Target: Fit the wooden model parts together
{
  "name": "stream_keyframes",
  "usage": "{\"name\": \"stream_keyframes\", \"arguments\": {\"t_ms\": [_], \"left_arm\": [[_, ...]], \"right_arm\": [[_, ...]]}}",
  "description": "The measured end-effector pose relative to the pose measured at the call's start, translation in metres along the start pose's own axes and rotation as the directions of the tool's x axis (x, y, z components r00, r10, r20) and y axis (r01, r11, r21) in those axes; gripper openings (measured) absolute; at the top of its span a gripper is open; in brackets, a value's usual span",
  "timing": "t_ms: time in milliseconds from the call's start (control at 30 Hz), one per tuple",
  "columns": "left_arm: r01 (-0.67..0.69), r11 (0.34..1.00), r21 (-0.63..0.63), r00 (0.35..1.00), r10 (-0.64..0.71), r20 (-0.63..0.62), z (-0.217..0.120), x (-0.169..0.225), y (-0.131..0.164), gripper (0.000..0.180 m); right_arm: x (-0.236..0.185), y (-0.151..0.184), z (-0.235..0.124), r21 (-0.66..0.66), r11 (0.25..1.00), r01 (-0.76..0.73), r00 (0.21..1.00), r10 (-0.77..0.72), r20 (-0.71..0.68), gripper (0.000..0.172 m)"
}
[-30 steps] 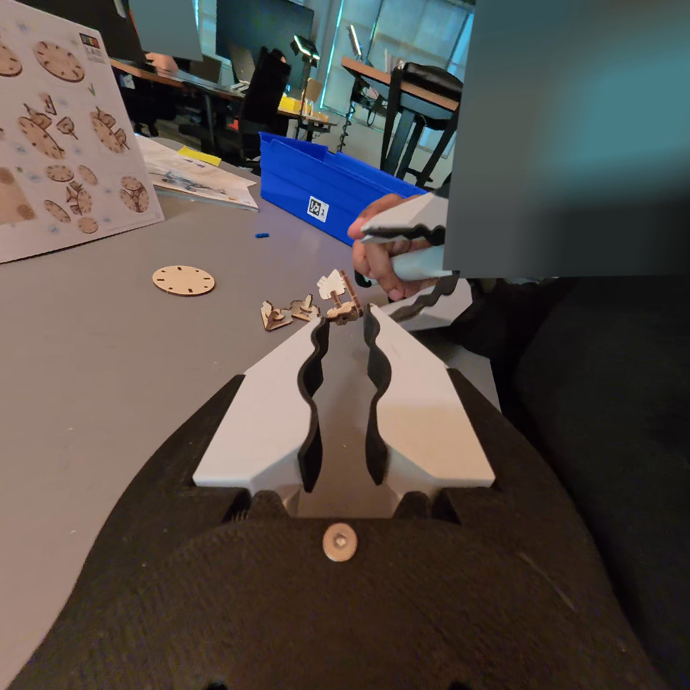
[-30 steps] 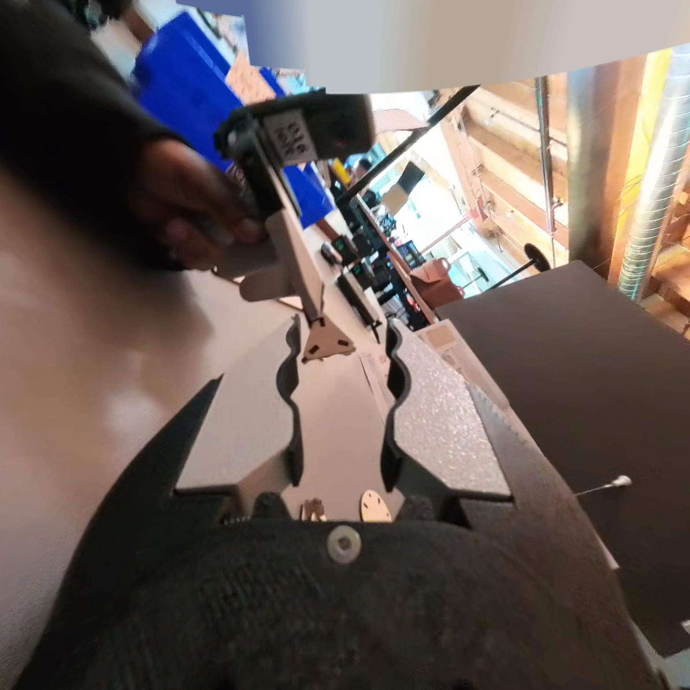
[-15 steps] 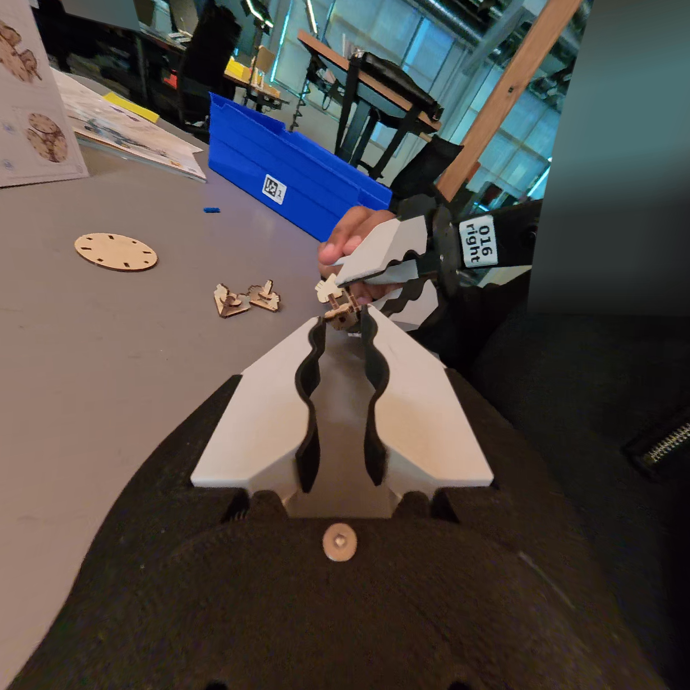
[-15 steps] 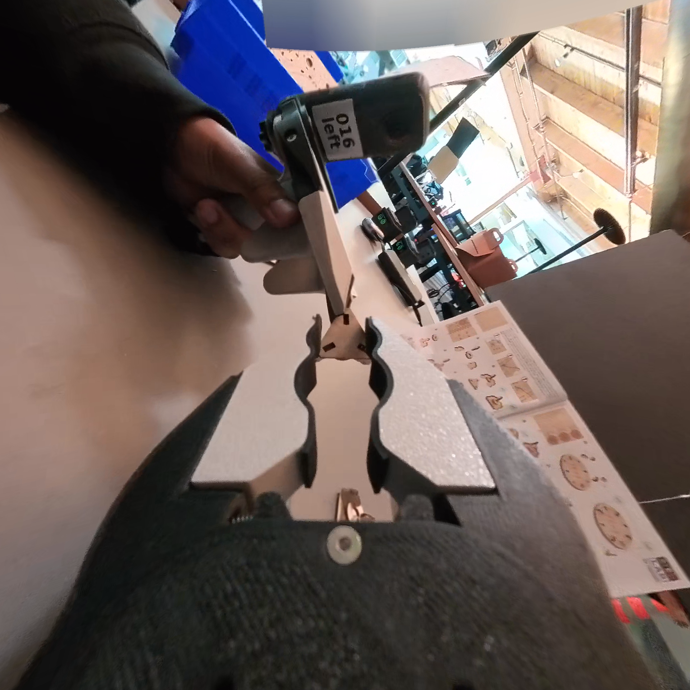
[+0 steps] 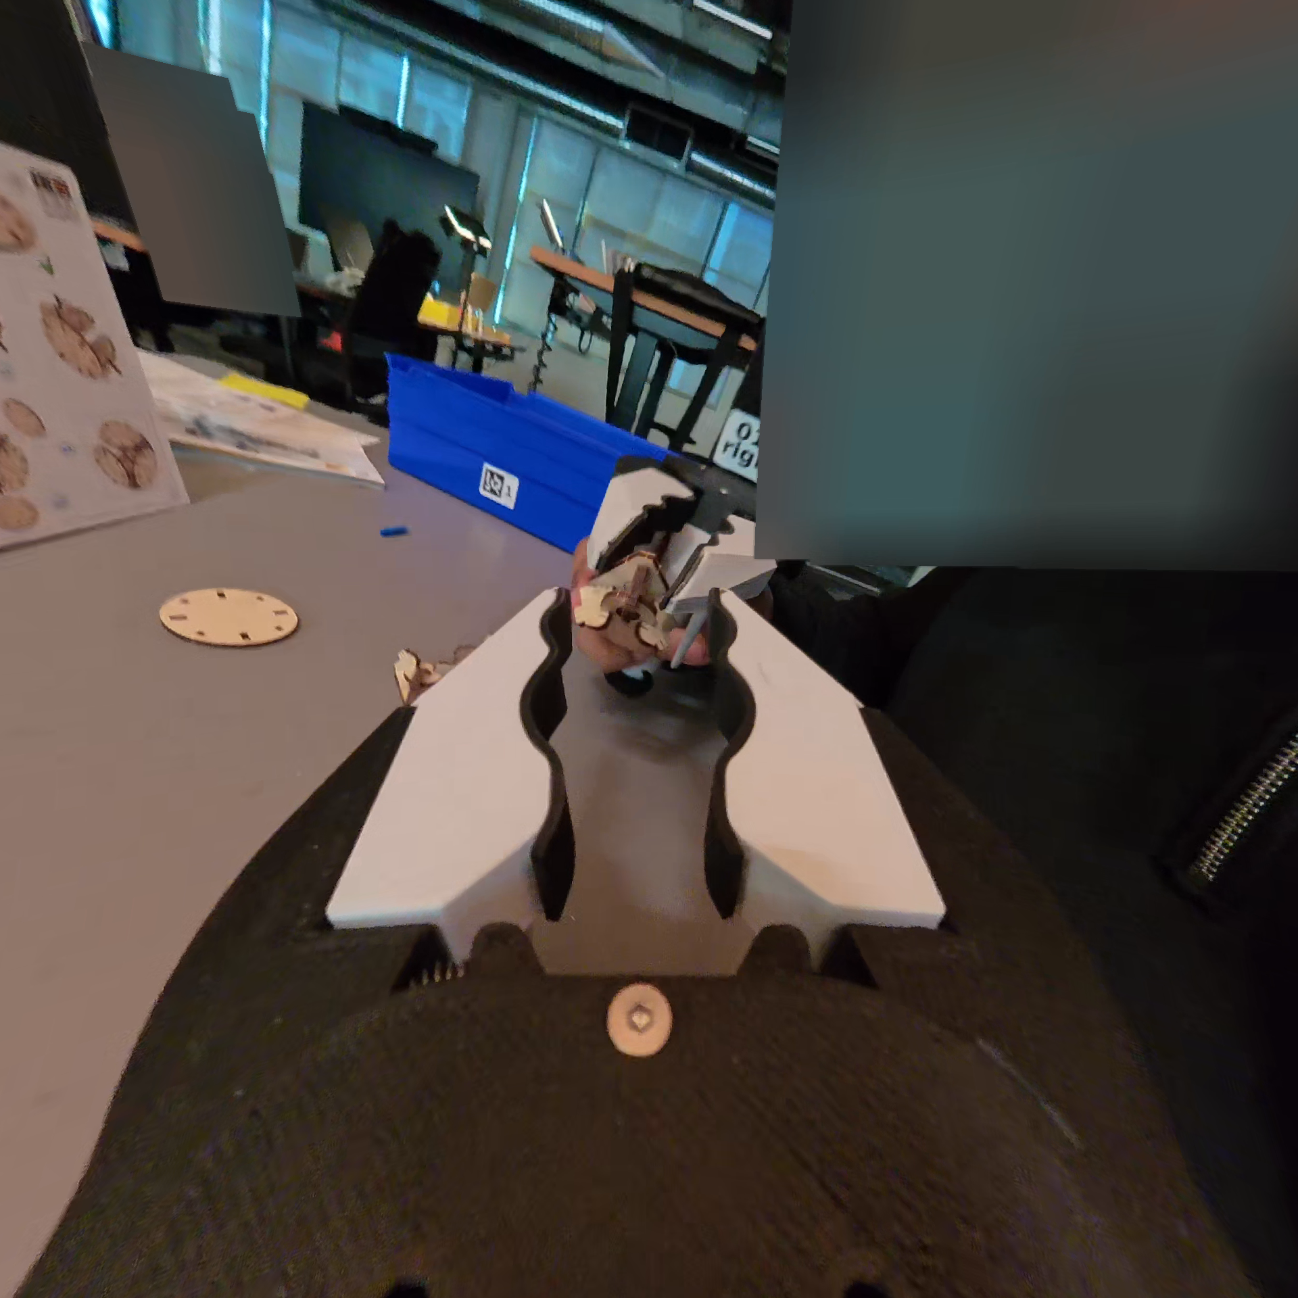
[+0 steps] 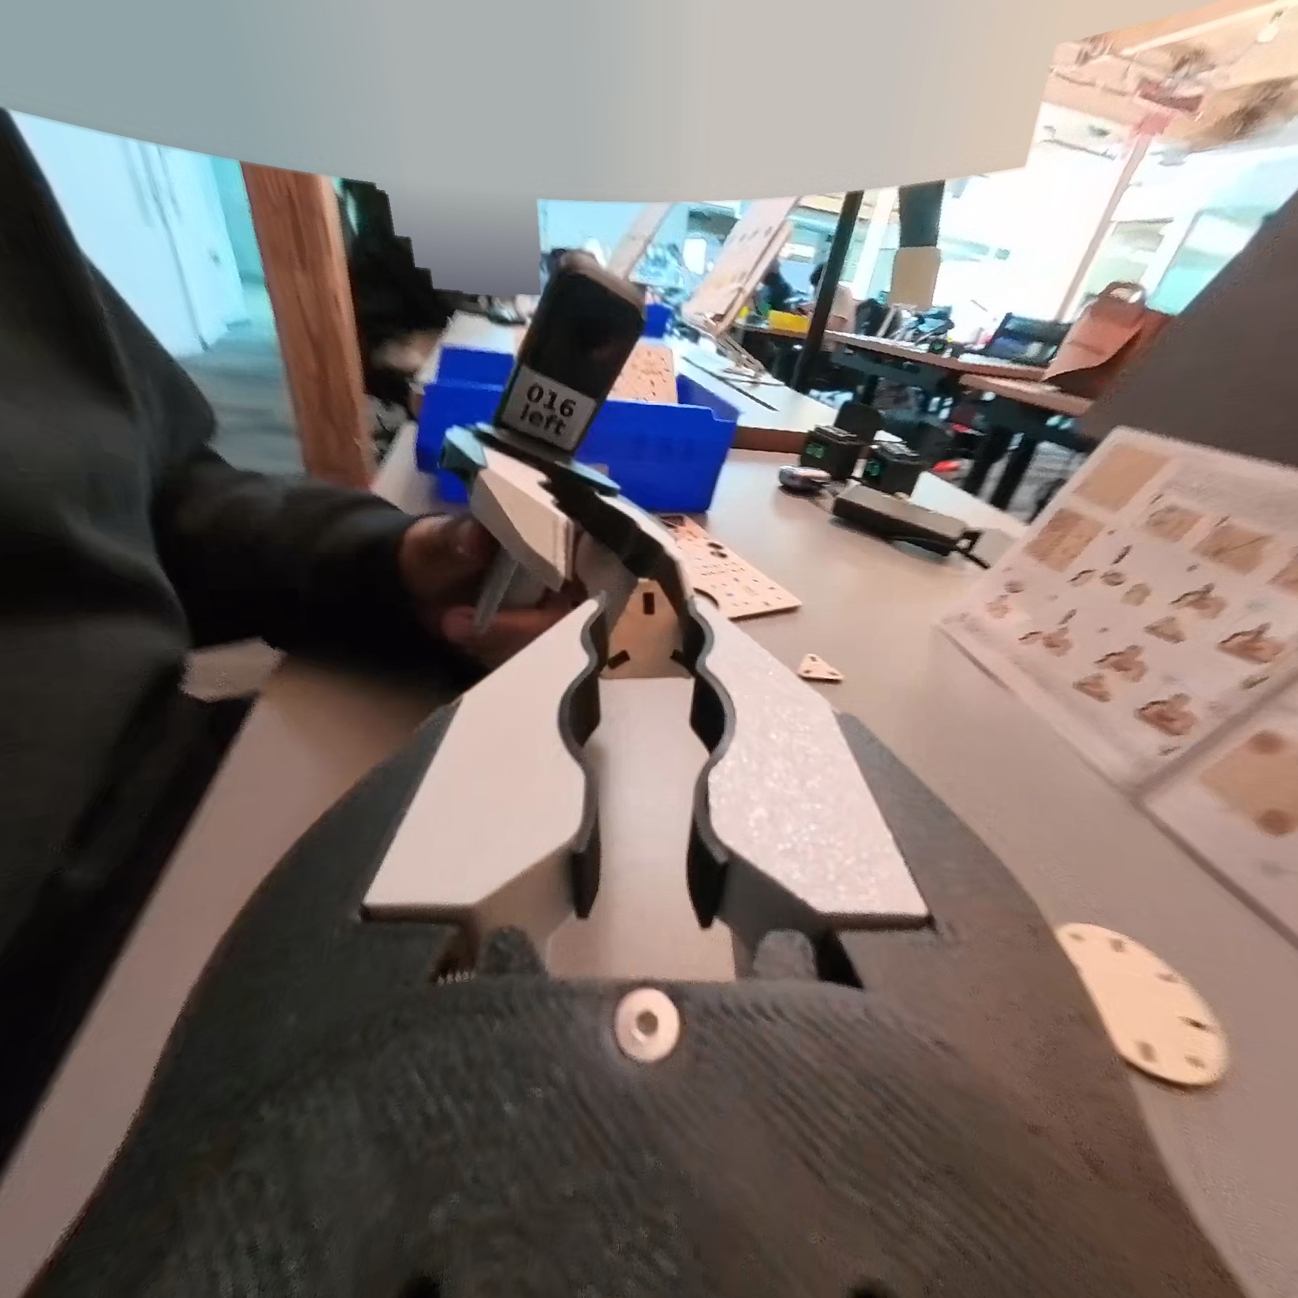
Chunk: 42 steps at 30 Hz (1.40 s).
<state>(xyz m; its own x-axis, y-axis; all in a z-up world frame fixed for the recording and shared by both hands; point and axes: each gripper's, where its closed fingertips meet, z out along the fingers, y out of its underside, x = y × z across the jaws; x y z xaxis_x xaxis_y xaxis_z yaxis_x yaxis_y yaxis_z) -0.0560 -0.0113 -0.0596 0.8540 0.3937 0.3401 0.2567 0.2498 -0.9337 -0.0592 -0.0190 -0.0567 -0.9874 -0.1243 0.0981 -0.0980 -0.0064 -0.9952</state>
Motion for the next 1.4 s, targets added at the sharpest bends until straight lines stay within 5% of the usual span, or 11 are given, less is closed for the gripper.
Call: {"name": "stream_keyframes", "arguments": {"t_ms": [267, 633, 767, 1000, 1400], "left_arm": [[-0.02, 1.0, 0.011, 1.0, 0.02, 0.003, -0.001, 0.001, -0.001, 0.013], [0.062, 0.997, -0.036, 0.998, -0.063, -0.018, -0.002, -0.002, 0.006, 0.002], [0.118, 0.989, -0.094, 0.993, -0.119, -0.001, -0.003, -0.009, 0.015, 0.002], [0.048, 0.96, -0.274, 0.999, -0.04, 0.033, -0.001, -0.01, 0.04, 0.001], [0.008, 0.935, -0.356, 1.0, -0.004, 0.012, 0.002, -0.004, 0.052, 0.002]], "right_arm": [[-0.001, -0.002, 0.001, 0.068, 0.94, -0.334, 0.935, 0.321, 0.15, 0.018], [-0.004, 0.007, 0.006, 0.028, 0.937, -0.349, 0.926, 0.341, 0.16, 0.018], [0.003, 0.007, 0.002, 0.028, 0.947, -0.321, 0.94, 0.315, 0.13, 0.035], [0.002, 0.029, -0.008, -0.114, 0.963, -0.244, 0.956, 0.259, 0.135, 0.027], [-0.016, 0.044, -0.008, -0.236, 0.946, -0.224, 0.935, 0.276, 0.222, 0.015]]}}
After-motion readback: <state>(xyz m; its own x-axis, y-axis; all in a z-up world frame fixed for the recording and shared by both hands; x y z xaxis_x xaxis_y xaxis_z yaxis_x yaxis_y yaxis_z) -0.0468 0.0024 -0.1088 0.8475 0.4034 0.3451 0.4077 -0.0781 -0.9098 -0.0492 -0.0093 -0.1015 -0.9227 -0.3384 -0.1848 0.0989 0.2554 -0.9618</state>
